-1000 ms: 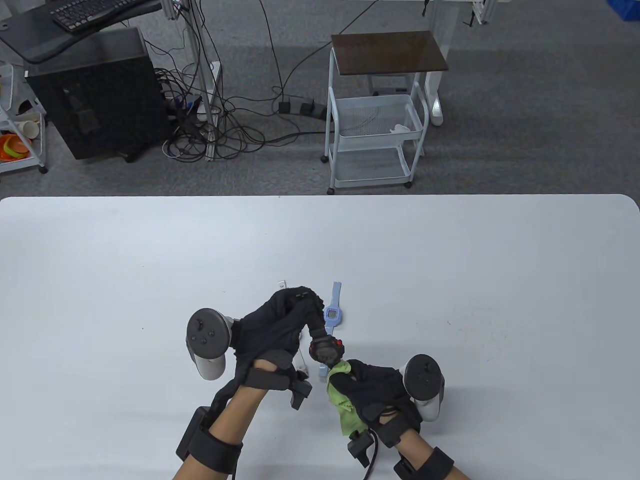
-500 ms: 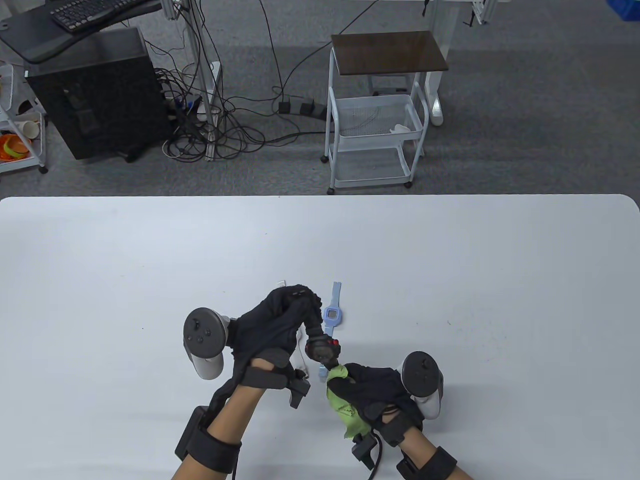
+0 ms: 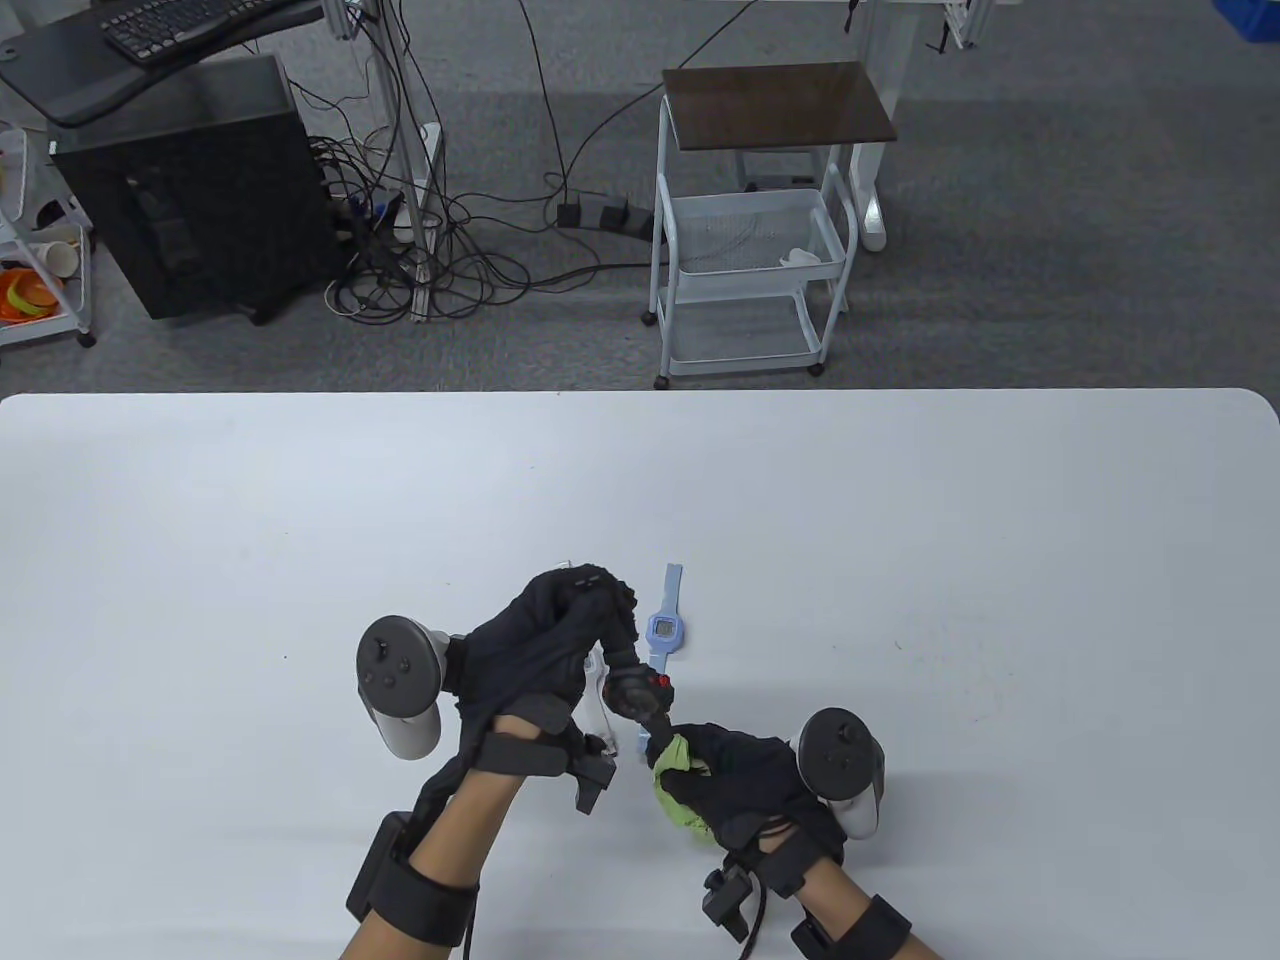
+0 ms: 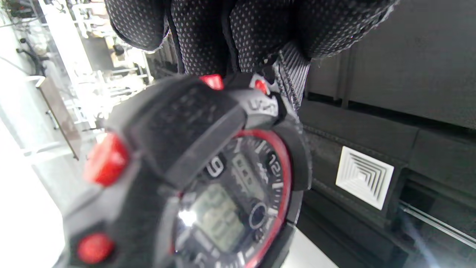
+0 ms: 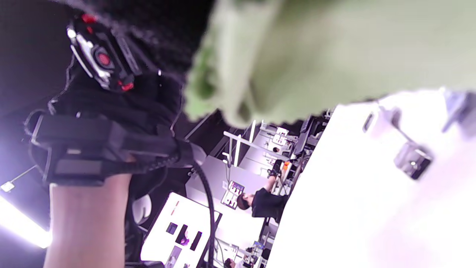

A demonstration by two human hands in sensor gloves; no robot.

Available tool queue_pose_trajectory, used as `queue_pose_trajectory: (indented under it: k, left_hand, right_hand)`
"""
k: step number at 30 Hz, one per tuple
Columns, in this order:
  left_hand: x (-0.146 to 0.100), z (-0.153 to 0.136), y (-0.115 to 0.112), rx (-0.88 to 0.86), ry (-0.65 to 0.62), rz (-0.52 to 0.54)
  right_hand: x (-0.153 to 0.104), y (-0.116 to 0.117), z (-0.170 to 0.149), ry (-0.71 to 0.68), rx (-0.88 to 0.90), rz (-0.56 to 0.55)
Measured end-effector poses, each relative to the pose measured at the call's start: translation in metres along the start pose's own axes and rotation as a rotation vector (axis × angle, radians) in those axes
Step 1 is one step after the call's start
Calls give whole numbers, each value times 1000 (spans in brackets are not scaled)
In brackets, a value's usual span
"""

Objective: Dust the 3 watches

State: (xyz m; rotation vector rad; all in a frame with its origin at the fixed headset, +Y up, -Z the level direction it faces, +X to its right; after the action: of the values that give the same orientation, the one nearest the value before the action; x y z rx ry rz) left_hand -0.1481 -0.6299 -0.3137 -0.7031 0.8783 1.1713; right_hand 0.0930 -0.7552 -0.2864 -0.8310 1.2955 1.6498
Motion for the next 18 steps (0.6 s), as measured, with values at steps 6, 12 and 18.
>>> queue_pose_trajectory:
  k: [6,12,18]
  left_hand:
    - [0,1,3,-9,-6,13]
    - [0,2,5,-12,-10,15]
    - [0,2,5,-11,-13,24]
  right_hand:
    - [-1,0,-3,41,-14,18]
    - [-1,3,-1,31,-52,42]
    - [-2,1,1,23,-138,29]
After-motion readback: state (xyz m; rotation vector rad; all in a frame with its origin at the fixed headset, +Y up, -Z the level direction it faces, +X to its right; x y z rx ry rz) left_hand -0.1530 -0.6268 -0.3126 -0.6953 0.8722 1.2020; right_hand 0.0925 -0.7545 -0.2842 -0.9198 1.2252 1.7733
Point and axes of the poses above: the tracker on the back of each hand, its own z axis roughly to the thumb side, its own x axis roughly from the wrist to the fingertips, y = z × x, the point moved 2 cm from there along x, roughly from the wrist to the fingertips, and after that the axes turned 9 degrees about x, right-handed, at the moved point
